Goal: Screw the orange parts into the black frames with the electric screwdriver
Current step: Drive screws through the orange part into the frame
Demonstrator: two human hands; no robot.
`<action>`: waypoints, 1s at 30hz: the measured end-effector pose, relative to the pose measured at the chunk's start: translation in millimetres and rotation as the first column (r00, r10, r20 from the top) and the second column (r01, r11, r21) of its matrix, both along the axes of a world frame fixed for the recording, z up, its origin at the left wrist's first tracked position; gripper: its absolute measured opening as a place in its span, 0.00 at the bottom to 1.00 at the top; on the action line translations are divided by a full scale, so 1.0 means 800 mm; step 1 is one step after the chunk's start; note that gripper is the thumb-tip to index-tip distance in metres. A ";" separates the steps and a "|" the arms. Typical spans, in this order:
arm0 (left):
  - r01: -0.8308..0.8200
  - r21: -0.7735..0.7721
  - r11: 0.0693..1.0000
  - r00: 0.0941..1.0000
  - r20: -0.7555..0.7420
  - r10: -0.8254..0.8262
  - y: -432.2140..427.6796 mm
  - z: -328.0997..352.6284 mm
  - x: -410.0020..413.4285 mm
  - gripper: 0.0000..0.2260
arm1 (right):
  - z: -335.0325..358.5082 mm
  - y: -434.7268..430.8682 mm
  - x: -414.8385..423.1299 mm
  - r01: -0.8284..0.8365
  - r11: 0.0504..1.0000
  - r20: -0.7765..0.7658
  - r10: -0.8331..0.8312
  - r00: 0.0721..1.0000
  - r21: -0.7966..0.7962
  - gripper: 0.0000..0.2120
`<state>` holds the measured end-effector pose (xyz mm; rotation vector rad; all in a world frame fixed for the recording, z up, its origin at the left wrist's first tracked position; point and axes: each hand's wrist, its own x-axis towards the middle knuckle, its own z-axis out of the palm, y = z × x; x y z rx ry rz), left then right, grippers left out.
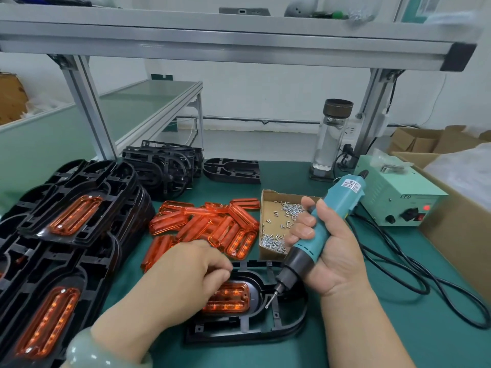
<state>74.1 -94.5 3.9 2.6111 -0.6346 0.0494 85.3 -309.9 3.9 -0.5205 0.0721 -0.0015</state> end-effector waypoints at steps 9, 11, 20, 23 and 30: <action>0.087 0.045 0.995 0.992 0.092 -0.091 -0.092 0.032 0.068 0.14 | 0.002 -0.011 0.002 0.046 0.999 -0.004 -0.046 0.999 0.015 0.10; 0.117 0.192 0.974 0.991 0.044 -0.128 -0.112 0.037 0.083 0.16 | 0.003 -0.011 0.003 0.052 0.999 -0.009 -0.052 0.999 0.010 0.10; 0.188 0.657 0.730 0.982 -0.107 -0.156 -0.162 0.042 0.108 0.09 | 0.006 -0.010 0.004 0.053 0.998 -0.024 -0.053 0.998 0.029 0.10; 0.171 0.574 0.801 0.979 -0.010 -0.203 -0.164 0.026 0.117 0.03 | 0.008 -0.009 0.003 0.045 0.997 -0.025 -0.044 0.999 0.054 0.09; 0.271 0.439 0.856 0.962 -0.145 -0.230 -0.156 0.020 0.125 0.09 | 0.005 -0.013 0.004 0.051 0.997 -0.007 -0.051 0.999 0.063 0.09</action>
